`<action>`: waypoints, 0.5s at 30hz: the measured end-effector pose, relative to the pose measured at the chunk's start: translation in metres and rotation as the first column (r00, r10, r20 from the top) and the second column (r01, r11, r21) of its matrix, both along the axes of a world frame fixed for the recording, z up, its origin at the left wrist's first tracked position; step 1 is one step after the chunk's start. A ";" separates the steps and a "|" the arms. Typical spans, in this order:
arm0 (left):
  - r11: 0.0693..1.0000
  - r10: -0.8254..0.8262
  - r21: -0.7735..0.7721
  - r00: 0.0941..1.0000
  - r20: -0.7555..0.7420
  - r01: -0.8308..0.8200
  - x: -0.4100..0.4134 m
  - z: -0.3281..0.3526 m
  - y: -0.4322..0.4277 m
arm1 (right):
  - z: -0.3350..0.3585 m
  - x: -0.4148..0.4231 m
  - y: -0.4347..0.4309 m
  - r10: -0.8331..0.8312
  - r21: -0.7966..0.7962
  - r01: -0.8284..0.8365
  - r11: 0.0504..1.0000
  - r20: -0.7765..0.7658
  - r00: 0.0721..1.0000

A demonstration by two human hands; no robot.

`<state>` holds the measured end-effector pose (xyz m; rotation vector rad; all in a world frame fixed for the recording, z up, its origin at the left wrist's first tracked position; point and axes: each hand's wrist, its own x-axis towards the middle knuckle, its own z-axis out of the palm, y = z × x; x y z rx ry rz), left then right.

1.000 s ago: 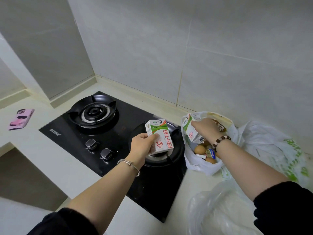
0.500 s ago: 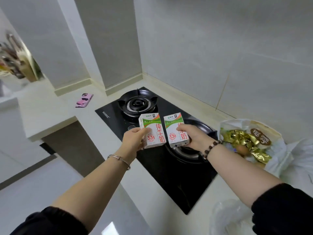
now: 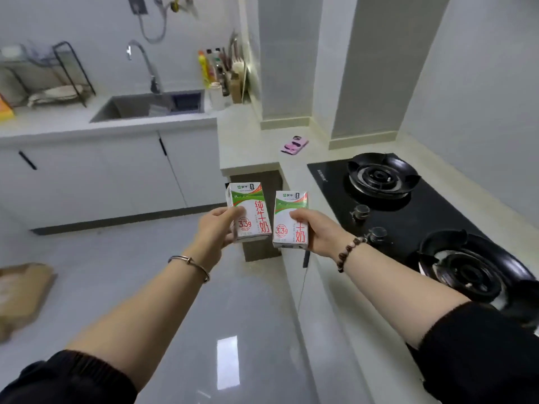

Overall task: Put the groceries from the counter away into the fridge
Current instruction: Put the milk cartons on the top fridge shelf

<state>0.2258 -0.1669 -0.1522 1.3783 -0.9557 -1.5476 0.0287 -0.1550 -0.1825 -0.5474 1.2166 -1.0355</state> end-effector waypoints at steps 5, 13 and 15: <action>0.961 0.277 -0.014 0.959 -0.052 -0.278 0.109 0.006 0.023 | 0.011 0.112 -0.020 0.261 0.009 -0.260 0.965 -0.010 0.965; 0.764 0.639 -0.083 0.768 -0.031 -0.639 0.235 0.028 0.074 | 0.035 0.267 -0.052 0.687 -0.086 -0.691 0.717 -0.077 0.723; 0.674 0.733 -0.094 0.679 -0.039 -0.733 0.257 0.035 0.090 | 0.041 0.305 -0.055 0.766 -0.100 -0.774 0.625 -0.112 0.633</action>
